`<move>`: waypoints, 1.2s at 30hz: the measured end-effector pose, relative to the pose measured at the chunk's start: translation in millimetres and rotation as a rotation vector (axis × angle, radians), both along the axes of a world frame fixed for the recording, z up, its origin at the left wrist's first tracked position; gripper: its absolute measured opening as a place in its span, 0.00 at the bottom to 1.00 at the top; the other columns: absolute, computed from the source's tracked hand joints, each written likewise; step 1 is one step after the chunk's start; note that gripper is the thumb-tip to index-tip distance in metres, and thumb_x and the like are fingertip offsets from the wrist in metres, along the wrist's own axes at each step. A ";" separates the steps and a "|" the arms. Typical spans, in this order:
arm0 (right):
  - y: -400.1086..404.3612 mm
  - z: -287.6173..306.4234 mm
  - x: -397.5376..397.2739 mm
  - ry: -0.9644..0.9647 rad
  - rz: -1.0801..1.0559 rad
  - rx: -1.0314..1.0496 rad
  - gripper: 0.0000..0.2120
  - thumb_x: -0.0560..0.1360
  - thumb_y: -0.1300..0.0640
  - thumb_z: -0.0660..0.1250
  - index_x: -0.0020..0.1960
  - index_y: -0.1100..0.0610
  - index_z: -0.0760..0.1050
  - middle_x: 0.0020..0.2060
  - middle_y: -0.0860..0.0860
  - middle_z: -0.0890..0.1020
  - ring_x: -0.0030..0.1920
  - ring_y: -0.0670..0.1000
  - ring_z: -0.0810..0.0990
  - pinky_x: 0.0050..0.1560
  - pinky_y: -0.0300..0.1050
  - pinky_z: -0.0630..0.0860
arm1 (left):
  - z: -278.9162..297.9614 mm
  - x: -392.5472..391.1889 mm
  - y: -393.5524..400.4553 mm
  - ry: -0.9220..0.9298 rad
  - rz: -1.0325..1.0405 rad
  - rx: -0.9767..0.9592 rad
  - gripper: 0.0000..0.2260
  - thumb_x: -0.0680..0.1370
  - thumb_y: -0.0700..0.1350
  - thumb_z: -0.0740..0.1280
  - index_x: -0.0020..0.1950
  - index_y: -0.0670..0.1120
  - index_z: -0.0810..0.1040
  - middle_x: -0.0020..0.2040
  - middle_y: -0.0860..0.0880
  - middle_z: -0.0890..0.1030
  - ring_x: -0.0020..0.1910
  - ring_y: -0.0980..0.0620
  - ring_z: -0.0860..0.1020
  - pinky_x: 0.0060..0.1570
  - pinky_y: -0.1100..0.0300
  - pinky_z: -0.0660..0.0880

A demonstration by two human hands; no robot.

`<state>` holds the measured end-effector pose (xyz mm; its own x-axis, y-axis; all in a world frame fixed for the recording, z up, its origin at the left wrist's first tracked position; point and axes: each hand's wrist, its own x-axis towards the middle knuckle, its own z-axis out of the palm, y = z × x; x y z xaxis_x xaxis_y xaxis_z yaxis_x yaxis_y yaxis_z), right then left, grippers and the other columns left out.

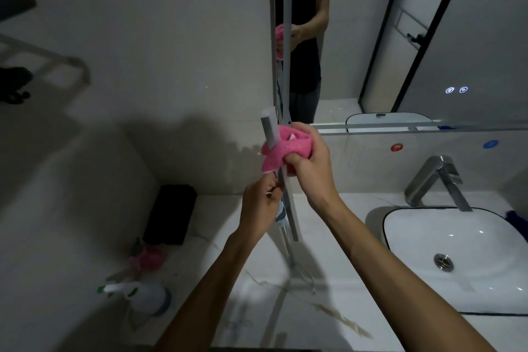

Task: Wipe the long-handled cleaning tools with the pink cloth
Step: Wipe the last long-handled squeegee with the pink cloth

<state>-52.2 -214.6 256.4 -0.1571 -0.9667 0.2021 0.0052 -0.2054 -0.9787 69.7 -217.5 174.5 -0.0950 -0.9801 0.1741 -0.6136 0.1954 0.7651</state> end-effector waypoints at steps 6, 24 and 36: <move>6.6 20.9 -7.8 0.175 0.144 -0.005 0.23 0.75 0.57 0.69 0.68 0.51 0.71 0.53 0.46 0.78 0.47 0.49 0.83 0.49 0.47 0.84 | 10.4 -15.6 -2.8 -0.052 -0.094 -0.084 0.08 0.80 0.38 0.67 0.44 0.49 0.74 0.35 0.60 0.75 0.34 0.62 0.78 0.37 0.71 0.72; 1.6 12.9 -41.6 0.141 0.225 -0.014 0.11 0.78 0.58 0.69 0.60 0.57 0.76 0.50 0.56 0.82 0.45 0.54 0.84 0.44 0.52 0.85 | 129.3 -42.6 1.8 0.310 0.118 -0.458 0.18 0.74 0.36 0.62 0.62 0.44 0.78 0.56 0.52 0.80 0.54 0.57 0.80 0.53 0.62 0.79; -22.2 32.7 -30.1 0.119 -0.034 -0.170 0.21 0.73 0.66 0.73 0.65 0.60 0.74 0.55 0.52 0.78 0.53 0.50 0.80 0.51 0.45 0.83 | 147.5 -20.6 -34.7 0.188 -0.074 -0.391 0.03 0.78 0.41 0.71 0.50 0.43 0.82 0.44 0.50 0.83 0.44 0.55 0.82 0.44 0.61 0.82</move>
<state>-82.2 -236.8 289.1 -0.1542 -0.9117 0.3809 -0.1181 -0.3658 -0.9232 49.1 -252.2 322.0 -0.0939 -0.8290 0.5514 -0.4443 0.5305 0.7219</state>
